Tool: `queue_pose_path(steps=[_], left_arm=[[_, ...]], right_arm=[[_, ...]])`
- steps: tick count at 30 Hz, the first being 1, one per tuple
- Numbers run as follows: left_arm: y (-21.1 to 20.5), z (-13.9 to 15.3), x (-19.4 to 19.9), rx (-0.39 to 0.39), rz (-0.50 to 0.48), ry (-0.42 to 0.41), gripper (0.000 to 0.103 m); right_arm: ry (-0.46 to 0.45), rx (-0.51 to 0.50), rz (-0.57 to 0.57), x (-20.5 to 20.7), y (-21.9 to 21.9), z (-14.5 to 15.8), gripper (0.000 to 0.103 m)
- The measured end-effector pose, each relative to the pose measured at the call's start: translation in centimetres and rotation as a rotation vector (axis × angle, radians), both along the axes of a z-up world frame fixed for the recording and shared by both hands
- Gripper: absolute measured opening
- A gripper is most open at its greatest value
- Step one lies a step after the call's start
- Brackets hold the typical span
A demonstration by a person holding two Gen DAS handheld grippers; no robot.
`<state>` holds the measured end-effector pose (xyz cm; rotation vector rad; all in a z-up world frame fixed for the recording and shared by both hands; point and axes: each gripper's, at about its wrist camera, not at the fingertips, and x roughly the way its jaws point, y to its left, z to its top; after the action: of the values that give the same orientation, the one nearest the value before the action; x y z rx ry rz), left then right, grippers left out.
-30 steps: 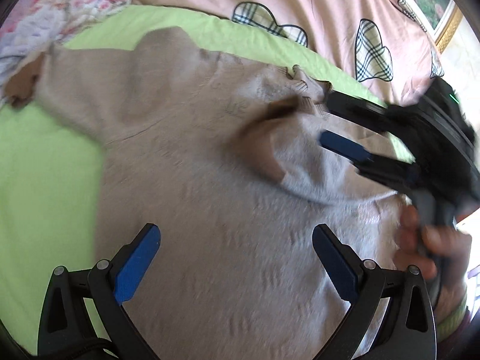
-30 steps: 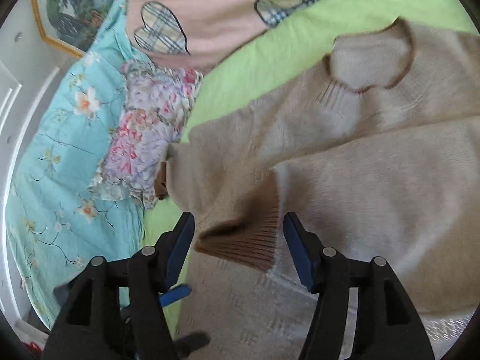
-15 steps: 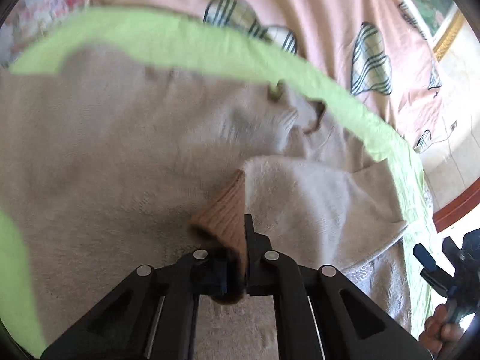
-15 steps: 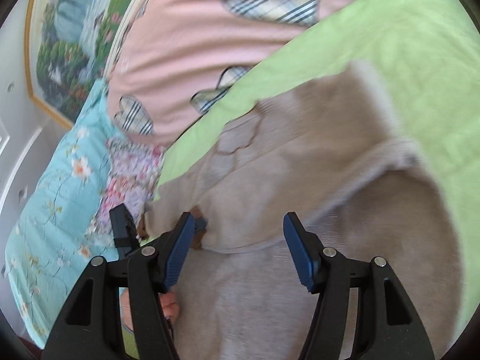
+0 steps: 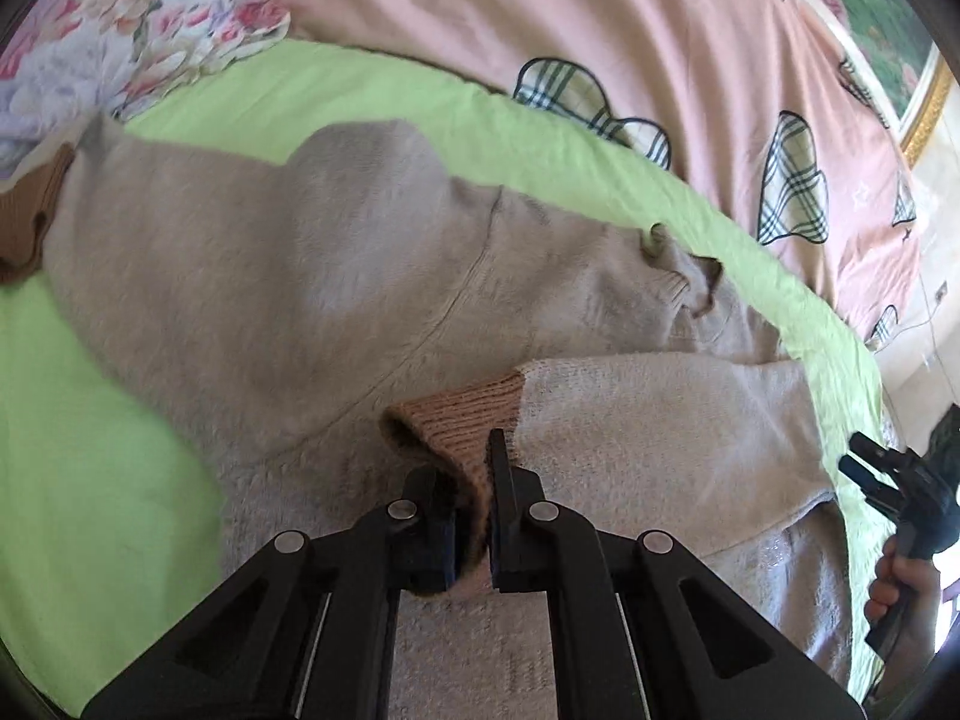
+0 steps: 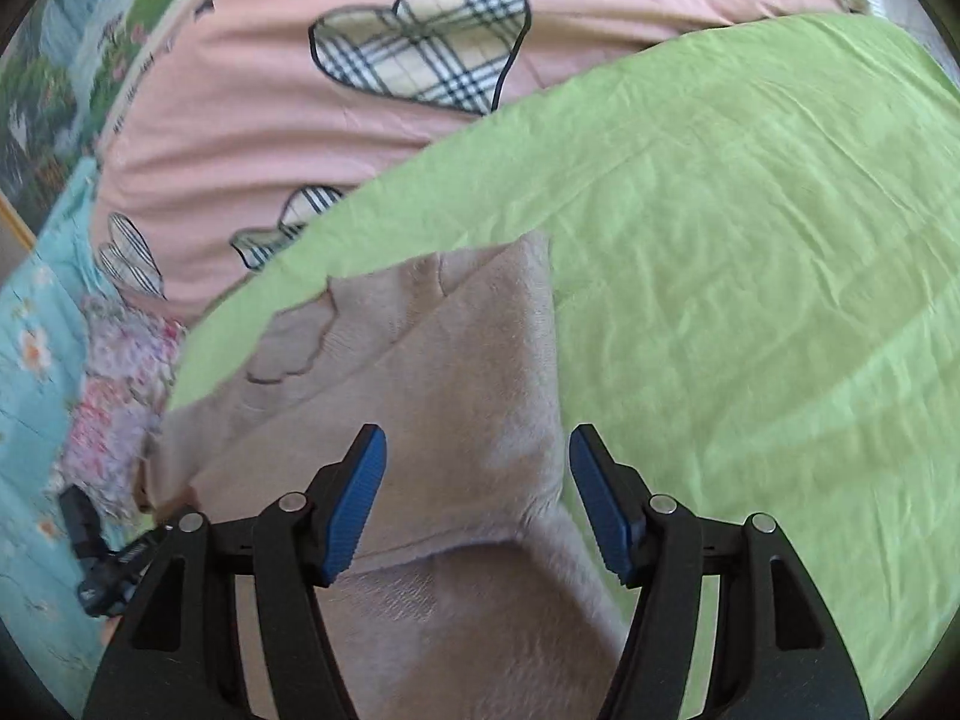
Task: Fold small clothes
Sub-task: 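Carry the cuff across the sweater body with the right tool and release, then grasp the other brown cuff with the left tool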
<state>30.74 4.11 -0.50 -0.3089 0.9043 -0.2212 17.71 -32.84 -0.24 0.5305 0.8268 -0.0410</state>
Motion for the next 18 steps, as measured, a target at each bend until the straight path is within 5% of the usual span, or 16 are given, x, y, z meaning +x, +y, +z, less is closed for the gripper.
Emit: queue_pose_path(steps=[4,5,6,12,14,16,18], left_arm=[[-0.5,-0.1,-1.0,0.029,-0.037,0.004,0.005],[-0.6,0.0,-0.9,0.031,-0.043,0.006,0.005],[-0.7,0.1,-1.1,0.031,-0.05,0.005,0.005],[-3.3,1.4,-0.5,0.065,-0.123,-0.039,0.006],[-3.5,0.2,0.2,0.112,-0.11,-0.012,0.006],[-2.6,-0.8,0.6,0.075,-0.105,0.036,0.009],[-1.5,-0.6,0.0,0.057,-0.09,0.028,0.014]], right_arm=[[0.131,-0.064,0.04,3.4,0.4,-3.0,0.065],[0.142,-0.073,0.058,3.9,0.5,-3.5,0.058],[0.135,-0.09,0.086,4.1,0.6,-3.6,0.011],[0.077,-0.114,0.014,3.1,-2.1,-1.9,0.008],[0.124,-0.135,0.027,3.4,-1.8,-3.0,0.008],[0.131,-0.157,0.023,3.4,-1.5,-3.4,0.008],[0.131,-0.16,-0.012,2.6,-1.7,-2.6,0.021]])
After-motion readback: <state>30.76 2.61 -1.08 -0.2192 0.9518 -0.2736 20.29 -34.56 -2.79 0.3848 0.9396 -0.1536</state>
